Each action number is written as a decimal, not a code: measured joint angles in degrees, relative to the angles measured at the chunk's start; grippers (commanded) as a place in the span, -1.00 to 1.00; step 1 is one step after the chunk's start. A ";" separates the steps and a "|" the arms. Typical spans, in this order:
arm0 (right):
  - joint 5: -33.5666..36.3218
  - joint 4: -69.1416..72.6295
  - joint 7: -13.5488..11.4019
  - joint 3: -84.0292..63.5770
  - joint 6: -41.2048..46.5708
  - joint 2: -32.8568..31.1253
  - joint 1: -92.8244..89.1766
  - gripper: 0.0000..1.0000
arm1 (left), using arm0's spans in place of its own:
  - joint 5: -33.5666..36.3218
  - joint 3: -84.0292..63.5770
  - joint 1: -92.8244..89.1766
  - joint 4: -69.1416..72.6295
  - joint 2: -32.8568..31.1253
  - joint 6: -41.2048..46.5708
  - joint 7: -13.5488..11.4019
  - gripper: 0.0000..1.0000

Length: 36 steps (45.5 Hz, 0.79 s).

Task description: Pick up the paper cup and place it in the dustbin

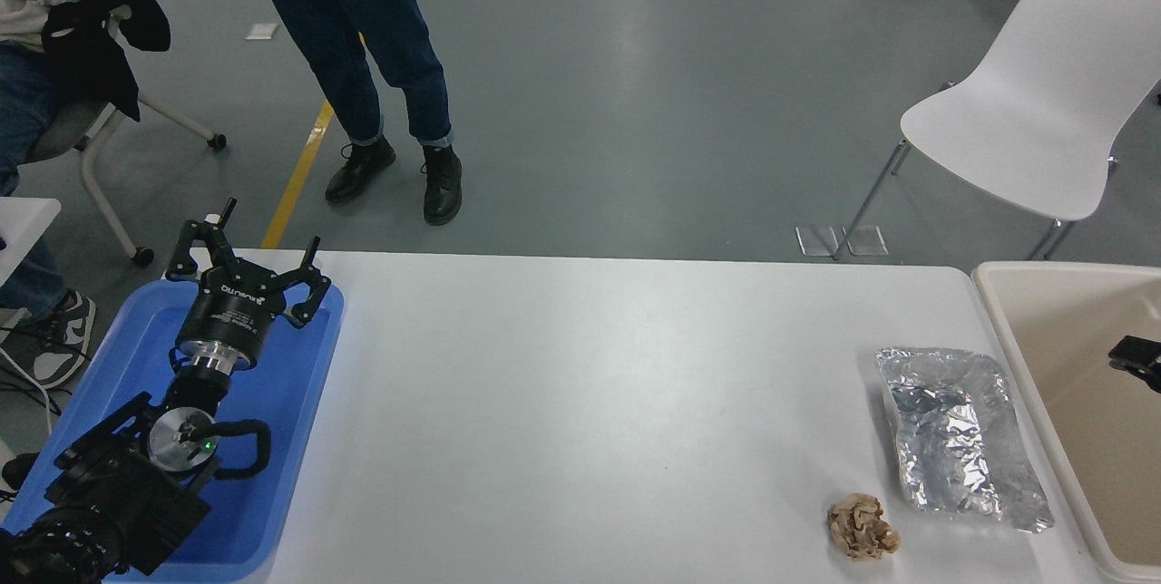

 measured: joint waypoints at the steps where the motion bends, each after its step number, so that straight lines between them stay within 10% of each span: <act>1: 0.01 0.69 0.01 -1.41 1.56 0.22 1.64 1.00 | -0.01 0.00 -0.01 0.00 0.00 0.00 0.00 1.00; 36: 0.08 10.43 0.05 -17.45 41.06 18.12 35.14 1.00 | 0.01 0.00 -0.05 0.01 0.00 0.06 0.15 1.00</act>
